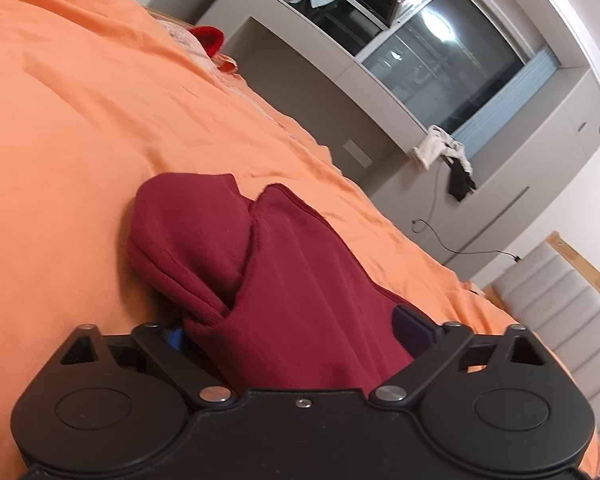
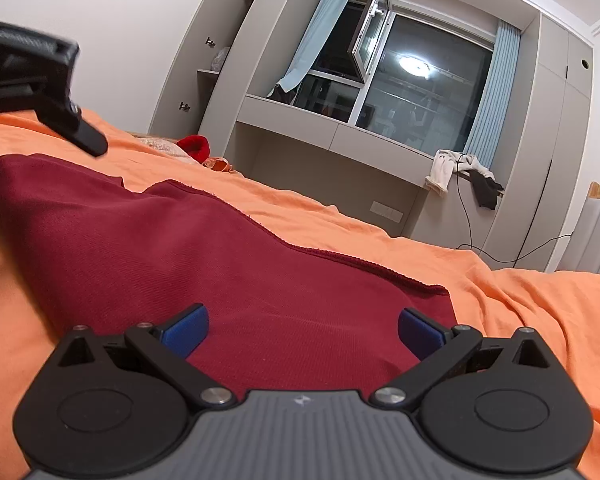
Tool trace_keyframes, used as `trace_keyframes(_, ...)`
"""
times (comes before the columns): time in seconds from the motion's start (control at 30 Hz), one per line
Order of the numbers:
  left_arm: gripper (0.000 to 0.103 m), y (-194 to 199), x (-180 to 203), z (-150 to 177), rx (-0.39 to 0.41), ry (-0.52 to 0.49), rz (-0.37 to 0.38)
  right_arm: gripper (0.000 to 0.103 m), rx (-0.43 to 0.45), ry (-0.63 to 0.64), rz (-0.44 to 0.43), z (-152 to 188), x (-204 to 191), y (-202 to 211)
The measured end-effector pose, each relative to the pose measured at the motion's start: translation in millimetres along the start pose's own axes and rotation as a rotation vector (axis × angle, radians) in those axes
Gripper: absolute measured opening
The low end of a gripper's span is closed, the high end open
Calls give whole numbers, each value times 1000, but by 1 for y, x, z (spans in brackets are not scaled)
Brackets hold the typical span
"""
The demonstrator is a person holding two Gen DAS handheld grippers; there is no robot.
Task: Fold small clothes
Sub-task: 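Grasp the folded edge with the left gripper and lift it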
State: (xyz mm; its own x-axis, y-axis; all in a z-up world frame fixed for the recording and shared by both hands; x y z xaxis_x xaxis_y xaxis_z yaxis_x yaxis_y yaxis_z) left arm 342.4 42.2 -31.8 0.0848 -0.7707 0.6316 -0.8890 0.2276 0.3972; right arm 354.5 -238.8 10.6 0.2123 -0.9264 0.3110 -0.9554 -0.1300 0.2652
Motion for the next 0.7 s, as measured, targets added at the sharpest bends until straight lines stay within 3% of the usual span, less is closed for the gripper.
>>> trace_keyframes(0.17,70,-3,-1,-6,29,-9,-49,103,10,12,11,-2,0,0)
trace_keyframes(0.37,23,-2,19,-19,87,-130,-49,103,-39,8,-91,-5,6,-2)
trace_keyframes(0.53,19,-8,50,-26,95,-200,-33,103,-58,-22,-145,-12,28,7)
trace_keyframes(0.7,17,-8,94,-27,116,-321,-5,103,5,-27,-71,-24,64,25)
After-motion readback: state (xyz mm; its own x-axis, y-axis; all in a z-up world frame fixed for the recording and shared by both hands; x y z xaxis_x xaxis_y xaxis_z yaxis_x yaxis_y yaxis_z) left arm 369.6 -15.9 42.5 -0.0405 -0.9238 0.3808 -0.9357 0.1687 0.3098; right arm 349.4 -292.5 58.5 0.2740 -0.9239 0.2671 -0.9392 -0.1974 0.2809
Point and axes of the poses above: each gripper's, at about its wrist camera, not at the fingertips, and y roughly against the way its jaws point, x to its right, z to its underside, the point moved 10 cm from there along -y, roughly the way its jaws point, and after that the axes turned 1 degree about -y, right-handed, at the moved point
